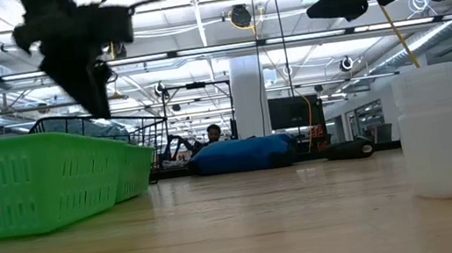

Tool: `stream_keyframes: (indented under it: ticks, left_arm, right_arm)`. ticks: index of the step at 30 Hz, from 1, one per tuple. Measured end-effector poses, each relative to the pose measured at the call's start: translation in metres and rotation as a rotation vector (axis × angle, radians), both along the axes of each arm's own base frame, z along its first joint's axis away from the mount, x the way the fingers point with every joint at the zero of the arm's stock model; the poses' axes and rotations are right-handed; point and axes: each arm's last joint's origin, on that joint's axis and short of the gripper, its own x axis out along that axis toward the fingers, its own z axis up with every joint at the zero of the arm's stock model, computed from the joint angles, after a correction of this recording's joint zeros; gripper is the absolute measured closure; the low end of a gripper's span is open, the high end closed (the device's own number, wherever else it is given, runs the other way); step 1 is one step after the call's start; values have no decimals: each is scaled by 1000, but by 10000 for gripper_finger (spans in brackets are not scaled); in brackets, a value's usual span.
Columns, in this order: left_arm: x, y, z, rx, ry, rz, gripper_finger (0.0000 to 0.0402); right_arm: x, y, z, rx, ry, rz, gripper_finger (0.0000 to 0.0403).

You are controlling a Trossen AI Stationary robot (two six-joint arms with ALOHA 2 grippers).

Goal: Pick & Place Medicine items
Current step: Put the black bandage into the top green basket

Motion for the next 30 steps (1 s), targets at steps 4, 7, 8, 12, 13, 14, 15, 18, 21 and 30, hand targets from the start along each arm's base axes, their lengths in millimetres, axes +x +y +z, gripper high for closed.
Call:
stream_keyframes:
  ticks: [4, 7, 8, 12, 13, 14, 15, 18, 21, 30]
  left_arm:
    - [9, -4, 38, 2, -141, -64, 182]
    - [7, -14, 72, 40, -334, -183, 181]
    - [3, -17, 81, 50, -404, -208, 182]
    - [-17, -21, 104, 76, -650, -281, 182]
    - [-24, -21, 102, 82, -679, -292, 181]
    - [-29, -21, 100, 84, -709, -300, 181]
    - [-35, -20, 96, 84, -745, -303, 181]
    - [-49, -15, 86, 87, -845, -261, 183]
    - [-59, -8, 75, 96, -884, -211, 181]
    - [-83, 10, 63, 129, -903, -137, 181]
  right_arm:
    - [0, 0, 0, 2, 0, -1, 216]
    - [0, 0, 0, 3, 0, -2, 216]
    - [0, 0, 0, 8, 1, -3, 216]
    - [-1, 0, -3, 57, 29, -20, 216]
    - [-1, 0, -4, 66, 41, -25, 216]
    - [-2, -1, -5, 72, 52, -29, 216]
    - [-2, -1, -6, 77, 58, -33, 216]
    - [-2, -1, -5, 88, 55, -40, 216]
    - [-1, -2, -5, 81, 47, -67, 216]
    - [-2, -10, -2, 22, -7, -299, 216]
